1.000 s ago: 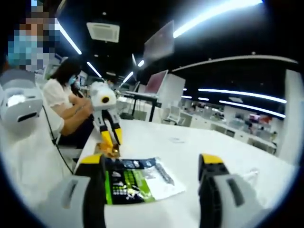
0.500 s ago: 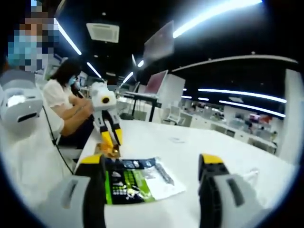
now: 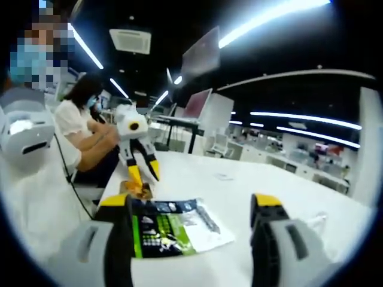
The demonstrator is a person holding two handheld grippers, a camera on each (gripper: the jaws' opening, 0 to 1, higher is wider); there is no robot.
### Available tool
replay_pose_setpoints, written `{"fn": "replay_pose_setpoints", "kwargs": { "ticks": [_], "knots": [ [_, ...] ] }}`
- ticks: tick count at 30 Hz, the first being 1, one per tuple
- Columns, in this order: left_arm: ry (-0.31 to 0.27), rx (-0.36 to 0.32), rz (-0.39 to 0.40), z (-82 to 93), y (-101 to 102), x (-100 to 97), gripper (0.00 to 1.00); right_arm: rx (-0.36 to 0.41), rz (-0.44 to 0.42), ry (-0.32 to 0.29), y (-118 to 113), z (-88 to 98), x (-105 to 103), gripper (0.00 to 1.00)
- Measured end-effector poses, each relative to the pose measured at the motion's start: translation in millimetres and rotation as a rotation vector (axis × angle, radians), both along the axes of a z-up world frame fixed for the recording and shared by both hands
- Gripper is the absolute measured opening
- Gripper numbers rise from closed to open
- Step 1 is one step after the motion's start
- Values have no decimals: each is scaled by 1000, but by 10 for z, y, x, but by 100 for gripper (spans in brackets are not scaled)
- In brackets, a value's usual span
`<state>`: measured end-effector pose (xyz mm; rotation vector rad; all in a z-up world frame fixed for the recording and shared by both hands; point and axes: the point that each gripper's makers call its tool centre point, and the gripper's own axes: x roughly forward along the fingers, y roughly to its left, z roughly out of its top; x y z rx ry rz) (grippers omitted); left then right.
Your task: Arrange the skincare products in the storage area until every visible bottle or jar stands upright without overlapping.
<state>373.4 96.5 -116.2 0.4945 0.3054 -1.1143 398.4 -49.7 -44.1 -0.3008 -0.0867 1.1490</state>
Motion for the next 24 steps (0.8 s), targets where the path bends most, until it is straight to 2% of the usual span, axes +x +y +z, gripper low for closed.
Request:
{"fn": "replay_pose_setpoints", "kwargs": {
  "ticks": [7,14,20,24],
  "knots": [
    [11,-12,-1,-6,-4,19,25,-4,4,2,7,-11,-8,82],
    [-18,9,-13,-4,-28,-6,22,-3,4,2,2,-7,-6,82],
    [-29,11,-9,9,-36,-30,24,-2,4,3,0,-6,-7,82],
    [-5,-35,-2,63,-5,-1,29,-1,4,3,-1,-4,-8,82]
  ]
}}
